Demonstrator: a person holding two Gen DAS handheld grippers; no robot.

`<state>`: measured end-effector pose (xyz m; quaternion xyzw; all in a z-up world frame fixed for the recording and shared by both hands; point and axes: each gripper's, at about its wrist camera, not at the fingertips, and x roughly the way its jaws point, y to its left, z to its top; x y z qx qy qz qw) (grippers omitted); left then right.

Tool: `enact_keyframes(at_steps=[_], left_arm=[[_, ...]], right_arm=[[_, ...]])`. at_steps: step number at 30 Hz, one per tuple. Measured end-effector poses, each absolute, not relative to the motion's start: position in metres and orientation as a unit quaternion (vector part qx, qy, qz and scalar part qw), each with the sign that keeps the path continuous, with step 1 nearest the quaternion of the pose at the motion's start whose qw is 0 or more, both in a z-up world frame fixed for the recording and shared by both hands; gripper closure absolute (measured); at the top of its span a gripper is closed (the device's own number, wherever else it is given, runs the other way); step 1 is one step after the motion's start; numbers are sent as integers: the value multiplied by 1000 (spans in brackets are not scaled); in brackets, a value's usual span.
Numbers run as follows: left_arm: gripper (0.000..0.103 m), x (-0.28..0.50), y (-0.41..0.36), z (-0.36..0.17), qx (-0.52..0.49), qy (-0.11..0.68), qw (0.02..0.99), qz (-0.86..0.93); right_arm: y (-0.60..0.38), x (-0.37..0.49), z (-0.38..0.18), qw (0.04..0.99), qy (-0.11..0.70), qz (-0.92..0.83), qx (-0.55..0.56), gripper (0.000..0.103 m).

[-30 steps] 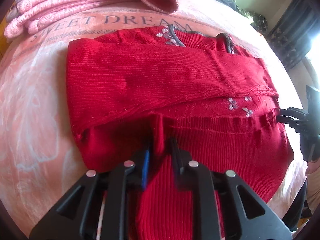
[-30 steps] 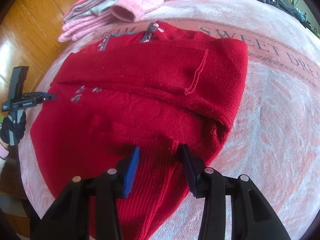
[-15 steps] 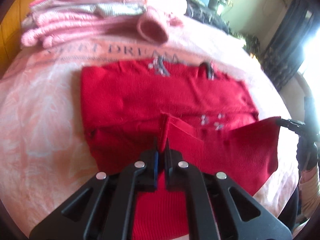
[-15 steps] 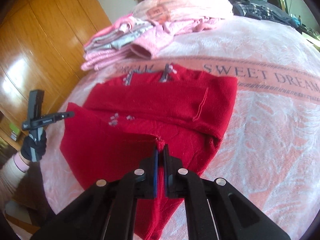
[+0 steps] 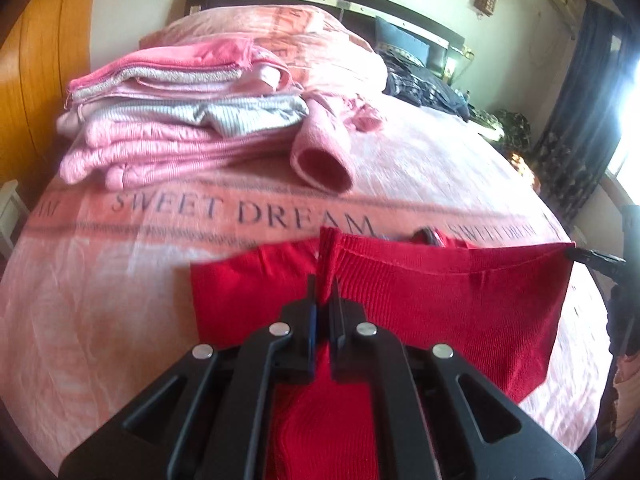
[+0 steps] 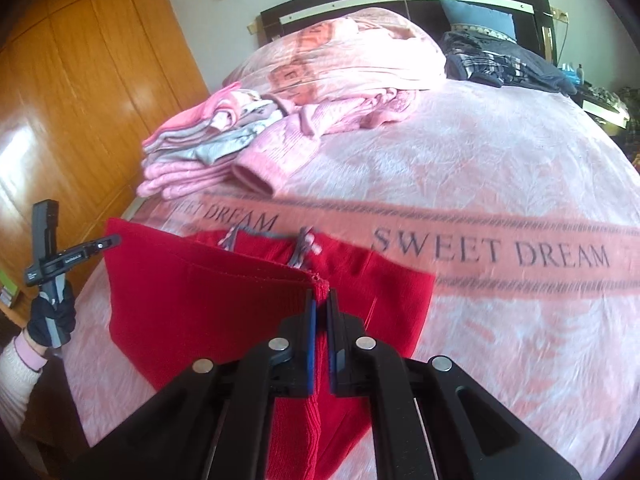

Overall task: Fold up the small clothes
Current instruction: 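Lift and fold the hem edge over the sweater with both tools, then release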

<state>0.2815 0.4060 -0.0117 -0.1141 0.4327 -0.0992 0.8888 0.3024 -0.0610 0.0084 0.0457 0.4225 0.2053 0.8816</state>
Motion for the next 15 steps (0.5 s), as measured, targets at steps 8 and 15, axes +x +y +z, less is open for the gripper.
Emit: enact_keyframes(at_steps=[8, 15], left_arm=[[100, 360, 412, -60, -136, 467, 872, -57], [100, 384, 408, -121, -141, 516, 844, -38]], right_arm=[[-55, 393, -24, 873, 458, 157, 53, 99], [-57, 425, -86, 848, 510, 127, 69, 99]])
